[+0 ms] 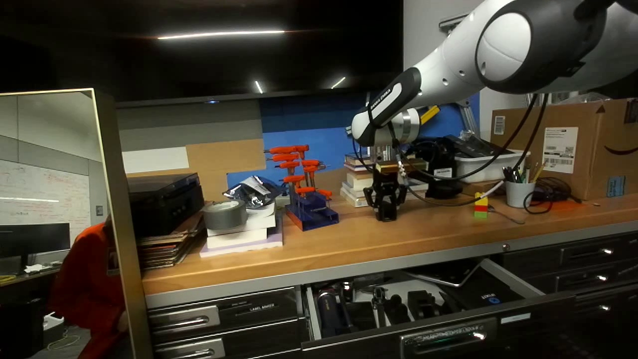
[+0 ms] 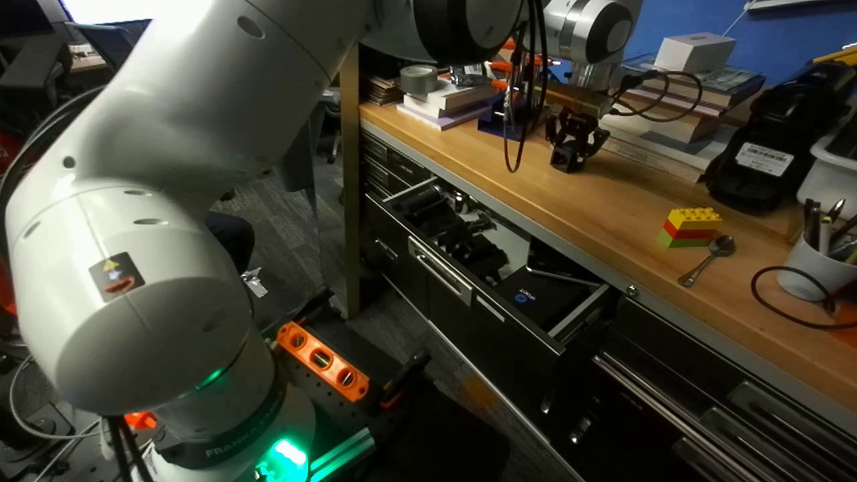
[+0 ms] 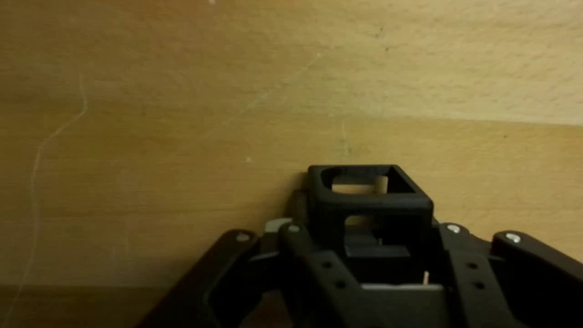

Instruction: Place the black objects inside the open drawer, push the drawer closed

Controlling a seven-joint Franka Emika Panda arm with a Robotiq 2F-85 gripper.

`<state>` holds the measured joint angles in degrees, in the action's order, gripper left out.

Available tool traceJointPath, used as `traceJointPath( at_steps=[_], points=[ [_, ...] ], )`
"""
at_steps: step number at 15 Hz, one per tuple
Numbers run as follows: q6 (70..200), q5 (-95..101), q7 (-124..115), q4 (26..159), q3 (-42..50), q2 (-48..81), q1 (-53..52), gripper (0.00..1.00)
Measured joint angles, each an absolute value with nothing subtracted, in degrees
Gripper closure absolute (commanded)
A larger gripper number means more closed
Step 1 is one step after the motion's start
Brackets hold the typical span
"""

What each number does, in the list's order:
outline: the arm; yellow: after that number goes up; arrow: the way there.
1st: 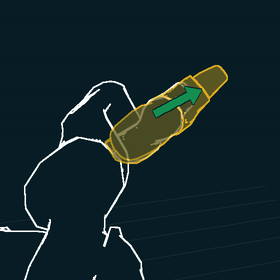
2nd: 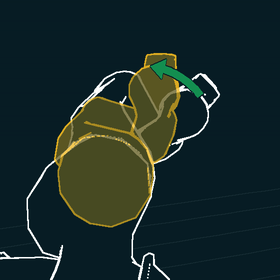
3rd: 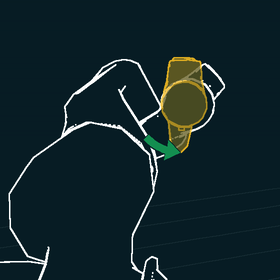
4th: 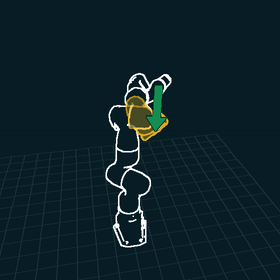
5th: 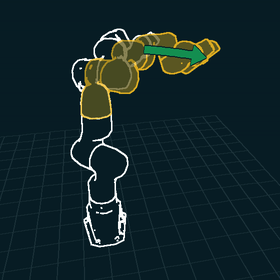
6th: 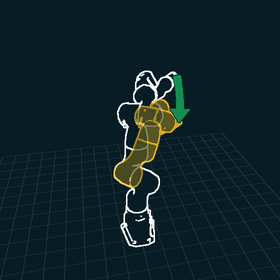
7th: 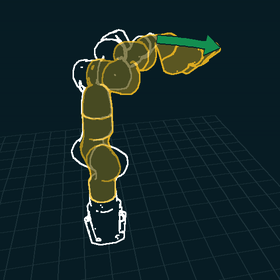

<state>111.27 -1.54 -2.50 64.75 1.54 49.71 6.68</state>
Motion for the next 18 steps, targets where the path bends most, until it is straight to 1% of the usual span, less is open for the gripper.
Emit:
traceJointPath(
  at_steps=[5, 10, 13, 18],
  points=[
    [111.2, -2.8, -4.2, 78.0, 0.9, 41.0, 5.3, 0.75],
    [113.3, -3.9, -11.7, 91.8, 0.9, 32.1, 2.9, 0.75],
    [116.7, -4.1, -18.8, 100.8, 1.0, 26.9, 1.1, 0.75],
    [126.1, -5.2, -31.2, 116.3, 1.1, 18.3, -2.3, 0.75]
  ],
)
